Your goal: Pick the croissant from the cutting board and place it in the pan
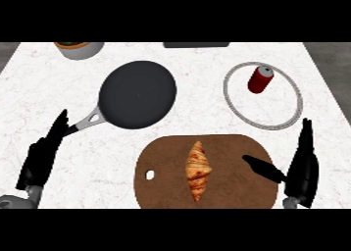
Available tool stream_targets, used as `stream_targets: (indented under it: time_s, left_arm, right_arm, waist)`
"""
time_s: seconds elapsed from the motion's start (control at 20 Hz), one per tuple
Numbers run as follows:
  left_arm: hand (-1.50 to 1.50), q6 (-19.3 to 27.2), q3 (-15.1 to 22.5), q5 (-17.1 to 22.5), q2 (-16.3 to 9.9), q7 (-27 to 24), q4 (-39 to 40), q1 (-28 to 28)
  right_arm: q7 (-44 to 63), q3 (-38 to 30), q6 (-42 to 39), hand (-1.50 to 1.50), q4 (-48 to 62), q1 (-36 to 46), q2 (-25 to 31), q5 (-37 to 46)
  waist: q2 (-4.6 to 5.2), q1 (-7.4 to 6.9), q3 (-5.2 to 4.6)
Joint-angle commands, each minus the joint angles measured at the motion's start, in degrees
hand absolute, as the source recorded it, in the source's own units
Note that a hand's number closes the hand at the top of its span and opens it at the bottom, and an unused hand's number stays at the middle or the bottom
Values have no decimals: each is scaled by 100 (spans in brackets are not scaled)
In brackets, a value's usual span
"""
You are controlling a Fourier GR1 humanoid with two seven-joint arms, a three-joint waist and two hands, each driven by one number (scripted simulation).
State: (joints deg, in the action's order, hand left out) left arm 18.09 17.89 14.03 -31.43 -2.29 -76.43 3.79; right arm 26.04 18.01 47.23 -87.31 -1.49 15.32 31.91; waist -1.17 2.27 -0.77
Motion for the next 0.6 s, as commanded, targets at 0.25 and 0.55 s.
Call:
stream_targets:
  time_s: [0.25, 0.55]
  left_arm:
    - [0, 120, 220, -190, 50, 31, -276, -271]
    - [0, -3, 229, -147, -87, 262, -619, -287]
  right_arm:
    - [2288, 787, -1558, -150, -392, -368, 115, 2210]
    - [4172, 1381, -3745, -150, -1254, 391, -496, 2779]
  waist:
    - [42, -196, -18]
    - [51, -346, 28]
